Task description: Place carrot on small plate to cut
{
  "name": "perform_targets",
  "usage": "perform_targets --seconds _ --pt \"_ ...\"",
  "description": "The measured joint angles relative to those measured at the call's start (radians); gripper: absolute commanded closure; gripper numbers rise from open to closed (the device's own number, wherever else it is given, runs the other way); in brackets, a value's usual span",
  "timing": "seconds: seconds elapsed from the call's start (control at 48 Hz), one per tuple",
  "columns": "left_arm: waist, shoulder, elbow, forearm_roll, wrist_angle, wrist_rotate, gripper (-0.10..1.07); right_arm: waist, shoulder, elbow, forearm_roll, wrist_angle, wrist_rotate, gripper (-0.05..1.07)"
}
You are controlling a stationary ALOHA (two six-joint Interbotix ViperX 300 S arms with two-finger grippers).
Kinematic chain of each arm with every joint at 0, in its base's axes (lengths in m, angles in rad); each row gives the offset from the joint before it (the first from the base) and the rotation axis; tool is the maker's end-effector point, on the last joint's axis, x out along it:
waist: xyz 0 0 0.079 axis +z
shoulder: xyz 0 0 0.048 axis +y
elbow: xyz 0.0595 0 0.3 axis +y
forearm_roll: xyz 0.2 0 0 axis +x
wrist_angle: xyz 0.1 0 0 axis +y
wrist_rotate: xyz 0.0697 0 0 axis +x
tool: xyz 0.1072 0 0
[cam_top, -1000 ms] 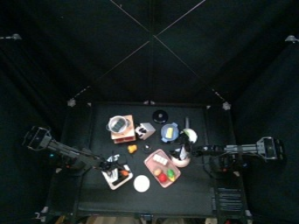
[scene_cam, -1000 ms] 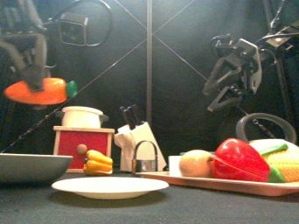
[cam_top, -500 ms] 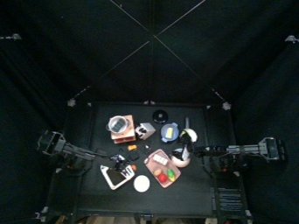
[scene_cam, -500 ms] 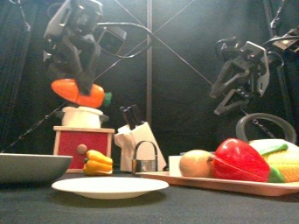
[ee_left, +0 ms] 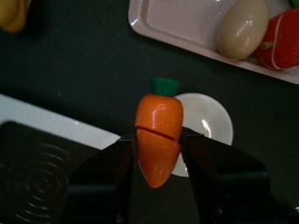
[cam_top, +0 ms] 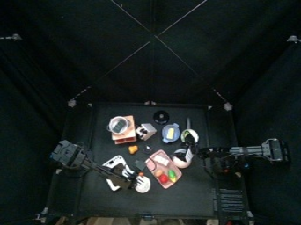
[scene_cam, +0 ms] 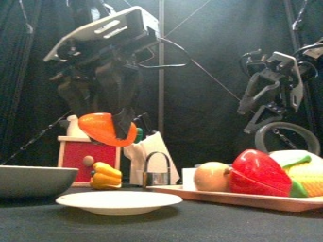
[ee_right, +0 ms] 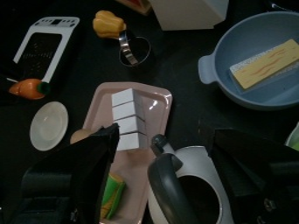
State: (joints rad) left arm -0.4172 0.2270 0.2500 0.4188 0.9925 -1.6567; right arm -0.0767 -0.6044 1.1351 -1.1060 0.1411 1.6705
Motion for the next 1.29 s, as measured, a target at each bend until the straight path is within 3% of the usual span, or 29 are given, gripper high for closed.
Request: perform_targets --seconds 0.292,0.583,0.792,1.083,1.292 --pt "-0.081 0.074 -0.028 0.101 0.002 -0.393 0.4 0.005 -0.006 0.003 -0.002 0.017 0.0 0.01" --pt "-0.115 0.14 -0.06 0.129 -0.014 -0.634 0.35 0.005 -0.021 0.003 -0.003 0.043 0.0 0.01" --pt "-0.126 0.166 -0.086 0.141 -0.023 -0.698 0.24 0.005 -0.021 0.003 -0.005 0.043 0.0 0.01" --pt "-0.12 0.175 -0.086 0.144 -0.026 -0.703 0.08 0.006 -0.023 0.003 -0.003 0.044 -0.002 0.01" --pt "-0.117 0.173 -0.084 0.146 -0.025 -0.703 0.02 0.008 -0.023 0.003 -0.003 0.044 -0.003 0.01"
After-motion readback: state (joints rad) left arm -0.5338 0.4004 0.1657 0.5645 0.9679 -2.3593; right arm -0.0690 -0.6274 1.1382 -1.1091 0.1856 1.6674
